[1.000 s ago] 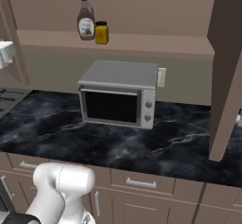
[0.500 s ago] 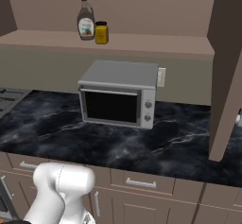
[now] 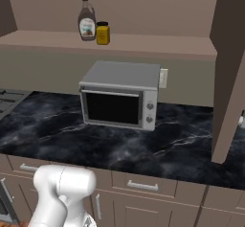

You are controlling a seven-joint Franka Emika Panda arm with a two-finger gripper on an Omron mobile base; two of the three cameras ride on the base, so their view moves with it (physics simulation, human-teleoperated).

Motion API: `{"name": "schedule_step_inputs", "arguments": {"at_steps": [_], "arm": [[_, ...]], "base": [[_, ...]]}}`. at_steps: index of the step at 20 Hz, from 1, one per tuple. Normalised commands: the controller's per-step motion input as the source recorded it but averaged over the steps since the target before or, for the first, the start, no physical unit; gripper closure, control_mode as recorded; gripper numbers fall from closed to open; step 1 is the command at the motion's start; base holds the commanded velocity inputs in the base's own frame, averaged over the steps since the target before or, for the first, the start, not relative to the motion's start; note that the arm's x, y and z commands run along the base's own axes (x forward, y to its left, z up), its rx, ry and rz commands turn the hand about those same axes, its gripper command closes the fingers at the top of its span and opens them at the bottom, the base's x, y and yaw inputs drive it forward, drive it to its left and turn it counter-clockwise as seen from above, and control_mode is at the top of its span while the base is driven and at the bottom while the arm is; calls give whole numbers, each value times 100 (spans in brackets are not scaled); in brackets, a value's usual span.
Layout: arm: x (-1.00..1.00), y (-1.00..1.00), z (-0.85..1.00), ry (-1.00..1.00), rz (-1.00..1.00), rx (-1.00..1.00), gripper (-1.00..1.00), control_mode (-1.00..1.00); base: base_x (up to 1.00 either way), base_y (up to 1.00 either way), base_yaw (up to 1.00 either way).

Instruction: The dining table condiment station is running low on syrup bottle. Refill the condiment station by opening the cabinet and taking the syrup bottle from the cabinet and placing it on the dining table.

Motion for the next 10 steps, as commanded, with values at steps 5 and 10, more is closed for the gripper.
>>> {"name": "schedule_step_inputs", "arguments": {"at_steps": [5, 10], "arm": [[0, -100, 0, 0, 0, 23, -100, -100], [48, -51, -16, 1, 21, 24, -100, -100]], "base": [[0, 0, 0], [0, 0, 0]]}}
